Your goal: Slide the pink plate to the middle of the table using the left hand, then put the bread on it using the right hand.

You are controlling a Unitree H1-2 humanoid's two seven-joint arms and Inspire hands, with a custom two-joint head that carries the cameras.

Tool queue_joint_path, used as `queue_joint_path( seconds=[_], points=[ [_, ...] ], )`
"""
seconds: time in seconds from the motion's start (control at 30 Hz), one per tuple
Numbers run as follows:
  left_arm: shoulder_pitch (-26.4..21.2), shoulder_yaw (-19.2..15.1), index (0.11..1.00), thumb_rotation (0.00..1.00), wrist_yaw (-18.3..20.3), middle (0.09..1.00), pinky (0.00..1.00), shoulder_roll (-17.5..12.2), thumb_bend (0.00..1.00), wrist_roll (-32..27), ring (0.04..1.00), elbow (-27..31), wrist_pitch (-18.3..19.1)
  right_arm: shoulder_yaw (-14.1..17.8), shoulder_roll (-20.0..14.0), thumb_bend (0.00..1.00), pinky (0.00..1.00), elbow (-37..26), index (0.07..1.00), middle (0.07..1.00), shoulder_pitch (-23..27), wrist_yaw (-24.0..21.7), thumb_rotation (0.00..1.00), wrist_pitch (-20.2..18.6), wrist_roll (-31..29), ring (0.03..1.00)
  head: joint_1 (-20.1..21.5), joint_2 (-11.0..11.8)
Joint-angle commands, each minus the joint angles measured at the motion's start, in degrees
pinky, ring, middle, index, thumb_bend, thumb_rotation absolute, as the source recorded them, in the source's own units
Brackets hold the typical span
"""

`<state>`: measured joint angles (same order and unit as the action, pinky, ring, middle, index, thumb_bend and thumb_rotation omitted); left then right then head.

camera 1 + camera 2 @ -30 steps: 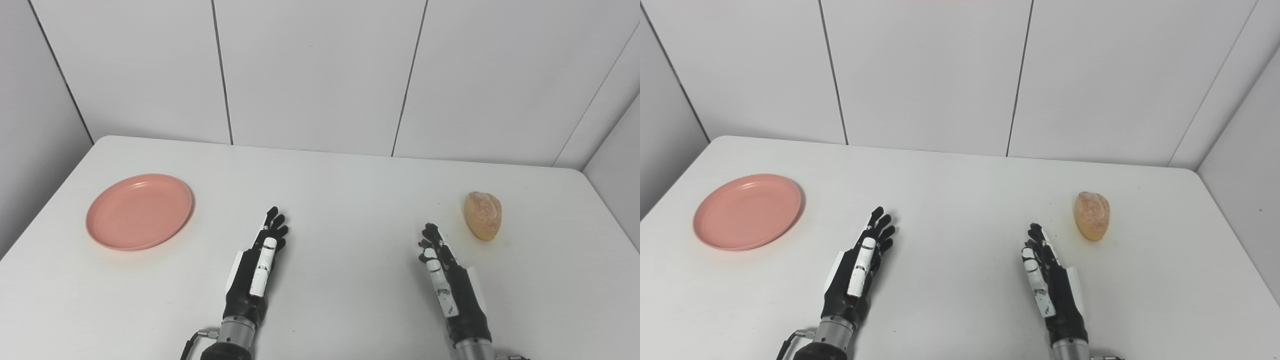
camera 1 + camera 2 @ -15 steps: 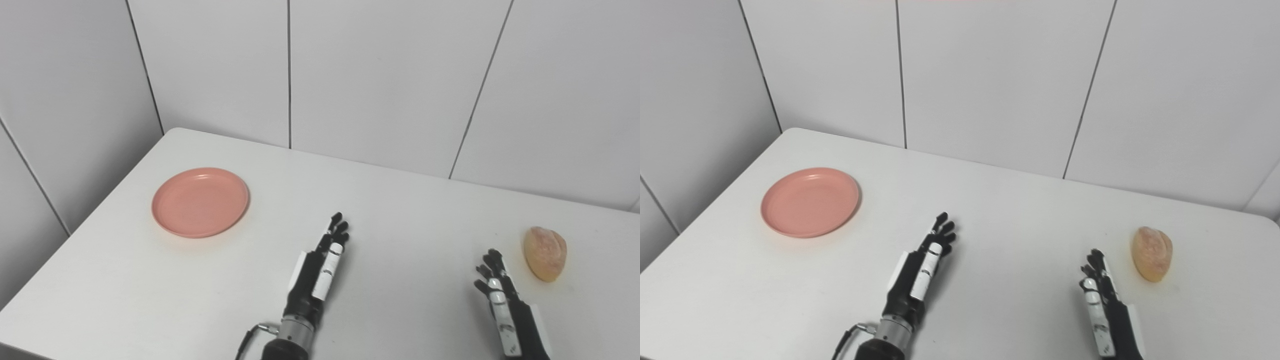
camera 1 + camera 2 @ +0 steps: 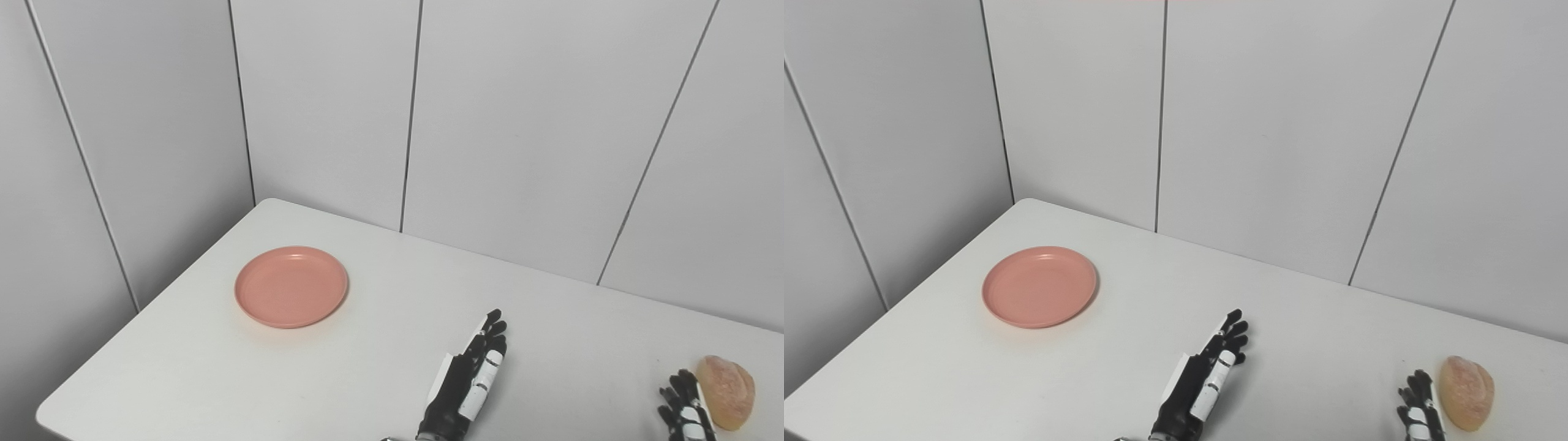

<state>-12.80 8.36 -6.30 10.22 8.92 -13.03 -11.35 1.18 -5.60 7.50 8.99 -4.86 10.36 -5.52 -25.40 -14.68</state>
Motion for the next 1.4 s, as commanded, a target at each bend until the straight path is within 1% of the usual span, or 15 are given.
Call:
queue_joint_path(
  seconds=[0.0,0.1,0.23,0.37,0.47,0.57,0.7,0.8,0.9,1.03,1.07,1.17,1.23,1.37],
  points=[
    [2.0,0.0,0.934,0.98,-0.9,0.946,0.88,0.4,0.37,0.3,0.931,-3.8,-2.3,0.5,0.0,0.20,1.00,2.2,1.000,0.998,-1.7,0.6,1.00,1.8,0.7,0.989,0.0,-0.1],
    [1.9,0.0,0.933,0.98,-1.1,0.944,0.88,0.5,0.37,0.3,0.931,-3.9,-2.5,0.5,0.1,0.22,0.99,1.7,0.994,0.994,-1.8,0.8,1.00,1.3,1.2,0.980,0.0,-0.3],
    [2.0,0.0,0.937,1.00,-1.0,0.947,0.88,0.7,0.38,0.1,0.933,-3.7,-2.4,0.7,0.1,0.26,0.98,2.7,0.991,0.989,-1.6,0.4,1.00,2.8,0.7,0.979,0.2,-0.6],
    [2.1,0.1,0.944,1.00,-0.8,0.954,0.89,0.5,0.39,0.3,0.938,-3.1,-1.9,0.7,0.3,0.28,0.97,1.9,0.985,0.984,-1.7,0.6,1.00,1.4,0.8,0.972,0.3,-0.9],
    [2.2,0.1,0.946,1.00,-0.5,0.958,0.90,0.4,0.40,0.1,0.941,-2.3,-1.3,0.6,0.3,0.29,0.97,1.8,0.980,0.980,-1.8,0.9,1.00,1.4,1.3,0.968,0.3,-1.1],
    [2.3,0.1,0.942,1.00,-0.7,0.956,0.89,0.3,0.41,0.5,0.938,-1.2,-1.0,0.6,0.5,0.29,0.95,1.5,0.973,0.973,-1.9,0.8,1.00,1.3,1.1,0.960,0.3,-1.3],
    [2.2,0.0,0.938,1.00,-0.7,0.951,0.91,0.1,0.43,0.8,0.937,0.4,0.1,0.5,0.5,0.27,0.93,1.9,0.970,0.974,-1.8,0.2,1.00,2.0,0.7,0.961,0.1,-1.2],
    [2.1,-0.3,0.936,1.00,-0.7,0.950,0.90,0.0,0.44,0.4,0.937,1.5,0.6,0.4,0.6,0.29,0.94,2.1,0.976,0.979,-1.8,0.2,1.00,2.2,0.8,0.966,0.1,-1.2],
    [2.1,-0.4,0.937,1.00,-0.3,0.951,0.90,-0.4,0.46,0.5,0.939,4.3,2.2,0.3,0.8,0.28,0.95,1.8,0.979,0.984,-1.7,0.1,1.00,1.6,0.5,0.972,0.2,-1.3],
    [2.4,-0.4,0.937,1.00,0.1,0.954,0.90,-0.8,0.42,0.6,0.936,8.0,3.9,0.2,0.9,0.28,0.94,1.7,0.988,0.992,-1.7,-0.5,1.00,1.6,0.0,0.978,0.1,-1.4],
    [2.3,-0.5,0.937,1.00,0.3,0.954,0.90,-1.0,0.42,0.5,0.936,9.1,4.3,0.2,1.0,0.28,0.94,1.4,0.988,0.992,-1.7,-0.3,1.00,1.0,0.2,0.978,0.0,-1.5],
    [2.1,-0.7,0.939,1.00,0.6,0.955,0.91,-1.4,0.45,-0.2,0.934,11.3,4.7,0.3,1.3,0.28,0.92,0.8,0.977,0.982,-1.8,0.2,1.00,0.1,0.4,0.968,-0.1,-1.7],
    [1.8,-0.9,0.933,1.00,0.5,0.950,0.91,-1.8,0.45,-0.1,0.928,12.3,4.7,0.2,1.3,0.27,0.93,1.1,0.983,0.986,-1.7,-0.3,1.00,0.7,0.2,0.972,-0.1,-1.8],
    [1.2,-1.4,0.932,1.00,1.0,0.946,0.92,-2.5,0.44,-0.6,0.928,15.0,6.3,0.3,1.4,0.27,0.93,1.3,0.984,0.990,-1.7,-0.6,1.00,1.0,-0.5,0.975,-0.1,-2.3]
  ],
)
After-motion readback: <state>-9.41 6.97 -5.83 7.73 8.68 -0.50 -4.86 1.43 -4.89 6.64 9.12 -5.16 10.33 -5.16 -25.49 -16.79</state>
